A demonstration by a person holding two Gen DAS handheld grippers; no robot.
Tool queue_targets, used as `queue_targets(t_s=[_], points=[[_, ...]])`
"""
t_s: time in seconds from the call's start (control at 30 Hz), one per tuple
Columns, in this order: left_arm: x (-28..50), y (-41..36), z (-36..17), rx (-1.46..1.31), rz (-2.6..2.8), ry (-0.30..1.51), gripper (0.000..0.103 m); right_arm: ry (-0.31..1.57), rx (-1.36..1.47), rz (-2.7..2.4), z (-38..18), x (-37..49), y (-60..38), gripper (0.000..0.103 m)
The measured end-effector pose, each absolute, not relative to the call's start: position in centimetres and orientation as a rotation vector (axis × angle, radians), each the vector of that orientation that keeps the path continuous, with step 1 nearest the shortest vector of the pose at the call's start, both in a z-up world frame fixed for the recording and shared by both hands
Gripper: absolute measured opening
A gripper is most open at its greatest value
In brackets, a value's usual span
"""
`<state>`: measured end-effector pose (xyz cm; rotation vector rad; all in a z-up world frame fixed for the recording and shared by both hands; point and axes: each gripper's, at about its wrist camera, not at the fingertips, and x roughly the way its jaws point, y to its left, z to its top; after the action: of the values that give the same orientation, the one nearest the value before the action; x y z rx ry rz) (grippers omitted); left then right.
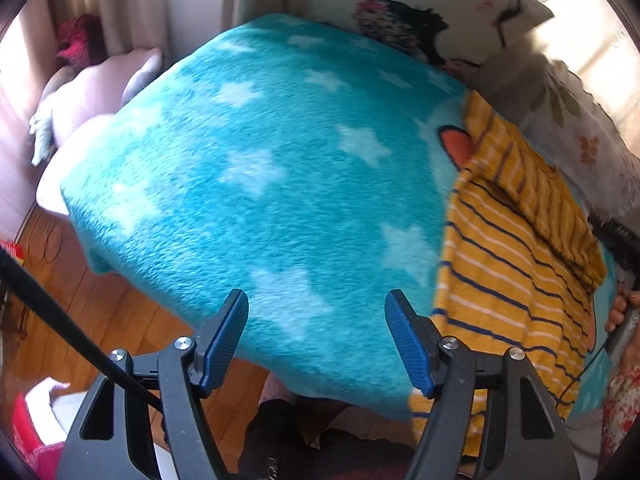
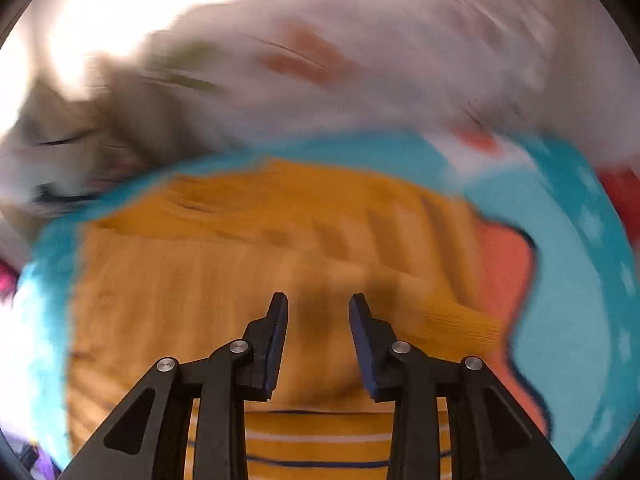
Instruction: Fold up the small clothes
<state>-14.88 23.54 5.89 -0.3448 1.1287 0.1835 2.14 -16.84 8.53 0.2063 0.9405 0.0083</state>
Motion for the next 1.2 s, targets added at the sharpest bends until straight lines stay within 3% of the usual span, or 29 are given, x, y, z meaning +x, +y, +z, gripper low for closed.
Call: queue_targets(t_s=[0.2, 0.3, 0.4, 0.47, 0.57, 0.93, 1.03, 1.2], points=[[-14.0, 24.3, 4.5, -0.373, 0.143, 1.164, 0.07, 0.976, 0.196, 0.289, 7.9, 5.9, -5.6, 0.043], [-13.5, 24.4, 4.4, -0.359, 0.116, 1.167, 0.07, 0.989, 0.171, 0.315, 7.2, 7.6, -1.3, 0.057], [-13.1, 25.2, 4.2, -0.361, 0.106, 1.167, 0.07, 1.049, 0.069, 0.284, 5.3, 9.7, 2.1, 0.058], [-12.9, 26.1, 4.0, -0.37, 0.108, 1.169, 0.07, 1.12, -0.008, 0.234, 3.5, 10.5, 3.5, 0.004], [-13.0, 27.4, 3.8, -0.383, 0.118, 1.171, 0.07, 1.121, 0.065, 0.213, 2.8, 10.6, 3.1, 0.003], [-12.2, 27.0, 3.9, -0.359, 0.074, 1.191, 0.07, 1.124, 0.218, 0.304, 1.9, 11.6, 5.6, 0.008], [-11.8, 25.9, 4.0, -0.353, 0.036, 1.188, 0.07, 1.094, 0.269, 0.316, 3.2, 9.4, 2.8, 0.026], [-11.2, 23.0, 3.8, -0.355, -0.037, 1.205, 0.07, 1.076, 0.148, 0.19, 4.1, 4.6, -5.2, 0.031]])
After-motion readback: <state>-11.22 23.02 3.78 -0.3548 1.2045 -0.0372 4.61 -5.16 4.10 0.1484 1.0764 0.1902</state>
